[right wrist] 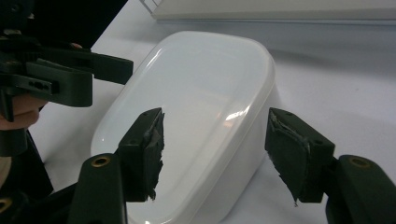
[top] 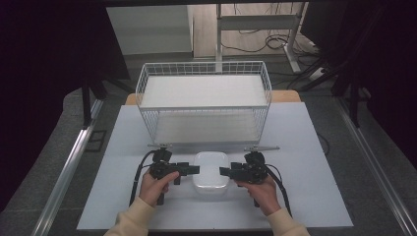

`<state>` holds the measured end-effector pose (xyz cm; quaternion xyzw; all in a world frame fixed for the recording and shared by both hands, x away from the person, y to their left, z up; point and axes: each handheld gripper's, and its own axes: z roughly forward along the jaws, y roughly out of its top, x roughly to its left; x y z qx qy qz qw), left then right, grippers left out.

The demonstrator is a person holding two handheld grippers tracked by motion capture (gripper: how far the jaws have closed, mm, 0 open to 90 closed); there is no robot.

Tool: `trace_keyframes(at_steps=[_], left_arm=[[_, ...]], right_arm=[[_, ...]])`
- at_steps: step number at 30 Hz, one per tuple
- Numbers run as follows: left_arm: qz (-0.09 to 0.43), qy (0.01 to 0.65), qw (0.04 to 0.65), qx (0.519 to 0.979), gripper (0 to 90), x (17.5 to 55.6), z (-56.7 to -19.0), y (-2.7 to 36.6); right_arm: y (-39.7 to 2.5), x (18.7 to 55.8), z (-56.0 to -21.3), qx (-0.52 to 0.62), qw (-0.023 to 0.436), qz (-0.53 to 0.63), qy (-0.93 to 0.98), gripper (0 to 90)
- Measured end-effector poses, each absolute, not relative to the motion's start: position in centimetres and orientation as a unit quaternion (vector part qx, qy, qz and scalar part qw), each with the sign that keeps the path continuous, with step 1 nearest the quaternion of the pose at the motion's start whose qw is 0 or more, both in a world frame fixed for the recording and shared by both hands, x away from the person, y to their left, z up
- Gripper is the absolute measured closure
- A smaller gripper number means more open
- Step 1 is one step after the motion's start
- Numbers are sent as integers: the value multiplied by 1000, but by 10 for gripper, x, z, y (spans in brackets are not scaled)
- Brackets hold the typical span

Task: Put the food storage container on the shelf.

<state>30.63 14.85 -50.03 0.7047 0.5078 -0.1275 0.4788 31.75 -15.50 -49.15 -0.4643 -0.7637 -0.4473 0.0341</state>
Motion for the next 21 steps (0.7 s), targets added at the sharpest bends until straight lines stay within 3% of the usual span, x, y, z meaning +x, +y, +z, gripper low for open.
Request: trace_keyframes(at_steps=[11, 21], left_arm=[[-166, 518, 471, 694, 346, 311, -514, 144], [-157, 525, 470, 692, 524, 308, -509, 145]], right_arm=[[-152, 318, -495, -472, 49, -441, -762, 417], [-159, 318, -494, -496, 70, -446, -742, 597]])
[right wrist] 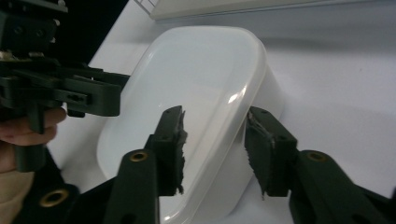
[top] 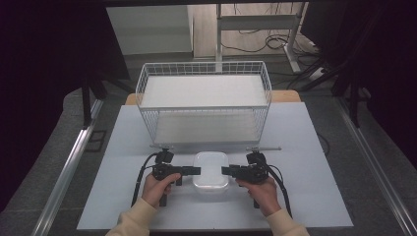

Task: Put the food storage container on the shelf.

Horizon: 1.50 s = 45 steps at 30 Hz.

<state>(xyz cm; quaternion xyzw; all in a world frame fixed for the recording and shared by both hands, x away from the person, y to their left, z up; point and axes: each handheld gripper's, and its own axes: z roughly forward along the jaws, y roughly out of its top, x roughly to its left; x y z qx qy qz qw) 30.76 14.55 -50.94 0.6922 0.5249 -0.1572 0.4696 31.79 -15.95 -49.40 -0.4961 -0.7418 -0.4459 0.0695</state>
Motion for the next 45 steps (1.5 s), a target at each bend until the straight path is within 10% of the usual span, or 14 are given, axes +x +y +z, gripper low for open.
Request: trace_keyframes(at_steps=[11, 45], left_arm=[[-135, 515, 480, 698, 699, 296, -499, 149], [-115, 482, 512, 702, 793, 283, -484, 157]], right_arm=[[-172, 312, -491, -501, 111, -461, -724, 710], [-178, 300, -473, -463, 99, -486, -734, 801]])
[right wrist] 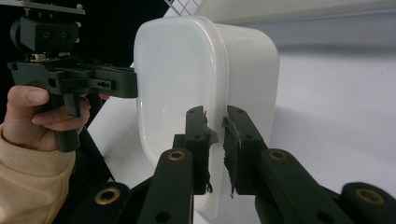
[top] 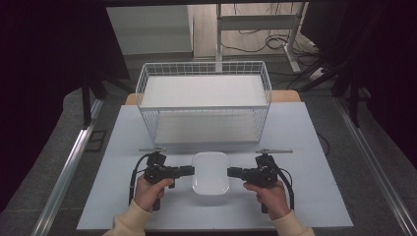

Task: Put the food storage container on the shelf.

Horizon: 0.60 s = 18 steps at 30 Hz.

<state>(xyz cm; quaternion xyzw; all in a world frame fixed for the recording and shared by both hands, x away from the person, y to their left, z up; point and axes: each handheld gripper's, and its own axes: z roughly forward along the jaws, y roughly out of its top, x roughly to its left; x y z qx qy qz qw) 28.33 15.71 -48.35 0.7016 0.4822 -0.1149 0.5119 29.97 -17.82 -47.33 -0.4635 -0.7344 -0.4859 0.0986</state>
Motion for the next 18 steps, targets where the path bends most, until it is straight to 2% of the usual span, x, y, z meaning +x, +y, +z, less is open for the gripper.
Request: trace_keyframes(at_steps=[18], left_arm=[[-66, 454, 534, 711, 792, 274, -449, 160]], right_arm=[[-174, 290, -438, -420, 47, -515, -745, 804]])
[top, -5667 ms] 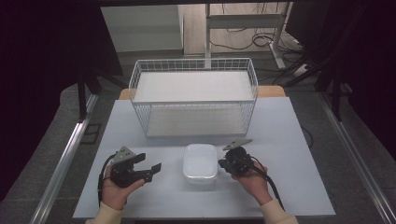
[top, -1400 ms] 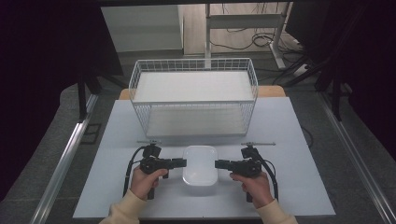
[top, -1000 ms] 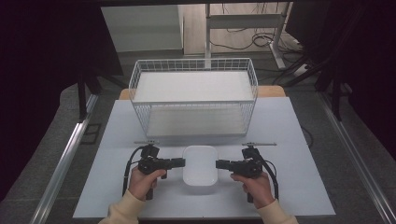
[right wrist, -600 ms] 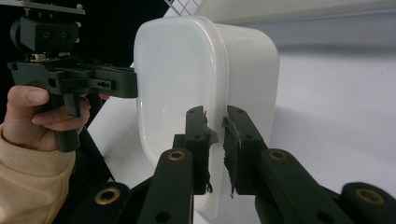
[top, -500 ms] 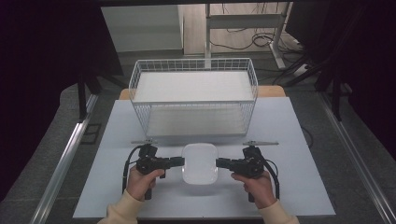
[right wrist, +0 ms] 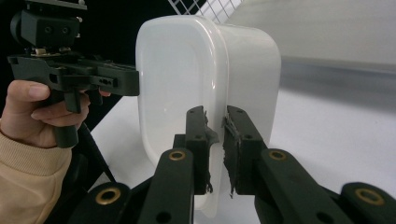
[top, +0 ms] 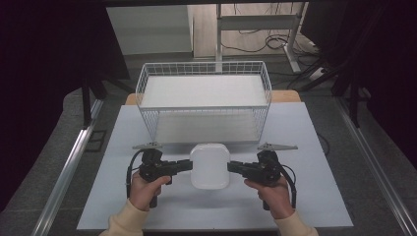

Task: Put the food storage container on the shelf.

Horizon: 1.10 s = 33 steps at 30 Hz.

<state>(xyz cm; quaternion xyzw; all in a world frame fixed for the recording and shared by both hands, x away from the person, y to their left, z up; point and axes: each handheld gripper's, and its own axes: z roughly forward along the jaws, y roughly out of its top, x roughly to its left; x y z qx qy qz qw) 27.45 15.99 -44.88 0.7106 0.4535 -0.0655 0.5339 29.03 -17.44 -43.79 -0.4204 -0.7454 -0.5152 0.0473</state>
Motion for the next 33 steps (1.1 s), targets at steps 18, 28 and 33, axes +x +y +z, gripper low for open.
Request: trace_keyframes(at_steps=[18, 28, 33], left_arm=[[-37, 438, 545, 714, 793, 282, -417, 164], [-20, 426, 555, 714, 792, 288, -385, 169], [-13, 422, 556, 716, 792, 294, -372, 169]], right_arm=[[-170, 299, -406, -399, 24, -525, -751, 804], [-163, 305, -376, -387, 5, -533, -752, 804], [-162, 310, -361, -382, -4, -534, -754, 804]])
